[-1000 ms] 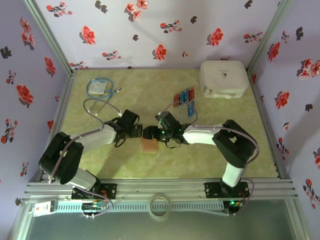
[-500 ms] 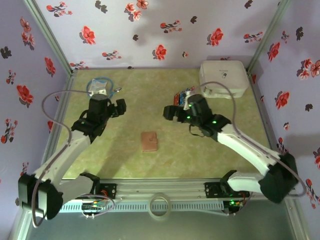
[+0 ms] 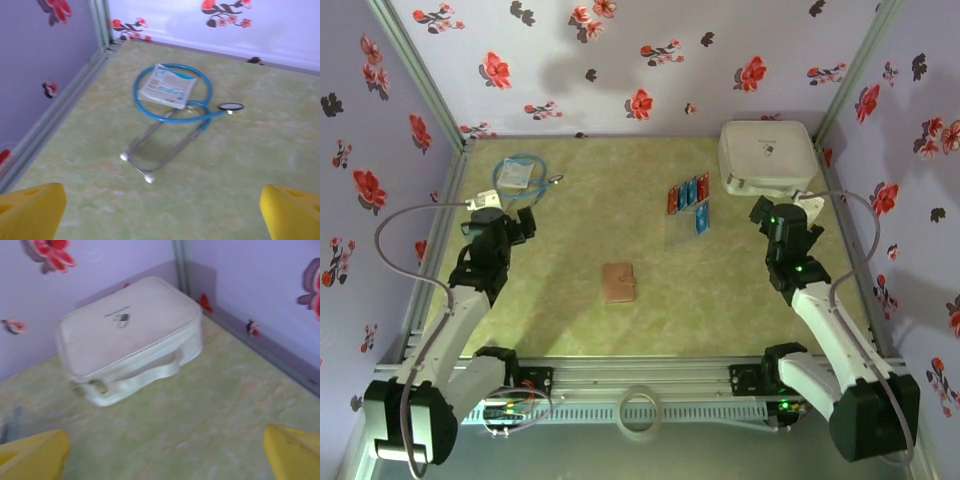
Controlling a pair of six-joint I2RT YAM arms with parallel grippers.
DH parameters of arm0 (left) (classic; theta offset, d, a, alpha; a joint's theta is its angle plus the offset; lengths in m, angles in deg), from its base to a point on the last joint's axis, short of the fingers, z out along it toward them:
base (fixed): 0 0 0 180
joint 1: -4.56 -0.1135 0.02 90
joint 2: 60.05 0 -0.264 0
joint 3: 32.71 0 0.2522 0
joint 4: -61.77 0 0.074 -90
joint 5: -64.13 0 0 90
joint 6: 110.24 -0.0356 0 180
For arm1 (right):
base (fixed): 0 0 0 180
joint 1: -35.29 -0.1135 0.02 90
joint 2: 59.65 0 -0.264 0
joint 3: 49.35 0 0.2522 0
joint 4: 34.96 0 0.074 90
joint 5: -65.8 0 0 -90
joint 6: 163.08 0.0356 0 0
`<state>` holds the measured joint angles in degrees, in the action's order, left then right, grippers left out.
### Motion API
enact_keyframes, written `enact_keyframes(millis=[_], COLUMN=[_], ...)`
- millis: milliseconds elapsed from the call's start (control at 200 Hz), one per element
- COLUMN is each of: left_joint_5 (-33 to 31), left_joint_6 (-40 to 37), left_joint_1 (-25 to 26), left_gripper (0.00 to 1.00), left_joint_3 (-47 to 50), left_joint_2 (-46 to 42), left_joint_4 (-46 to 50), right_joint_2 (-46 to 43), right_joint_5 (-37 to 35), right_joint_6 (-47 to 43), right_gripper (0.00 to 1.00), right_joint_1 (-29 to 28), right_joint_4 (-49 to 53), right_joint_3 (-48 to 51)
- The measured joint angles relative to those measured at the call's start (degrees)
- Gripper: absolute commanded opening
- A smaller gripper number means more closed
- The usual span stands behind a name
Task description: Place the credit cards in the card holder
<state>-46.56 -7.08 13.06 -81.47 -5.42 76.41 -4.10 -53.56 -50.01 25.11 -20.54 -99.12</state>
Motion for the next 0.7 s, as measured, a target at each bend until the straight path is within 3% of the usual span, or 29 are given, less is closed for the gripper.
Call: enact_keyframes(millis=[195, 400, 530, 700], left_joint_5=[-0.4, -0.3, 1.1, 6.3], left_joint_6=[-3.8, -6.9, -8.1, -8.9], left_joint_1=[-6.0, -7.3, -7.5, -7.5], left_gripper=[1.0, 1.0, 1.0, 1.0], left_joint_3=[6.0, 9.8, 13.8, 14.2], left_joint_2=[5.9, 13.3, 19.1, 27.1], left_joint_4=[-10.0, -21.0, -31.8, -41.9], right_joint_2=[13.3, 24.8, 27.6, 30.3], right_joint_5=[-5.4, -6.8, -4.2, 4.3], right_joint_6=[-4.4, -7.9, -10.4, -14.2], right_gripper=[0.99, 0.99, 0.99, 0.99], right_joint_1=[5.0, 6.1, 6.3, 6.6], right_joint_4=[-11.4, -24.0, -34.6, -44.4], right_joint_3=[3.4, 8.1, 12.8, 14.8])
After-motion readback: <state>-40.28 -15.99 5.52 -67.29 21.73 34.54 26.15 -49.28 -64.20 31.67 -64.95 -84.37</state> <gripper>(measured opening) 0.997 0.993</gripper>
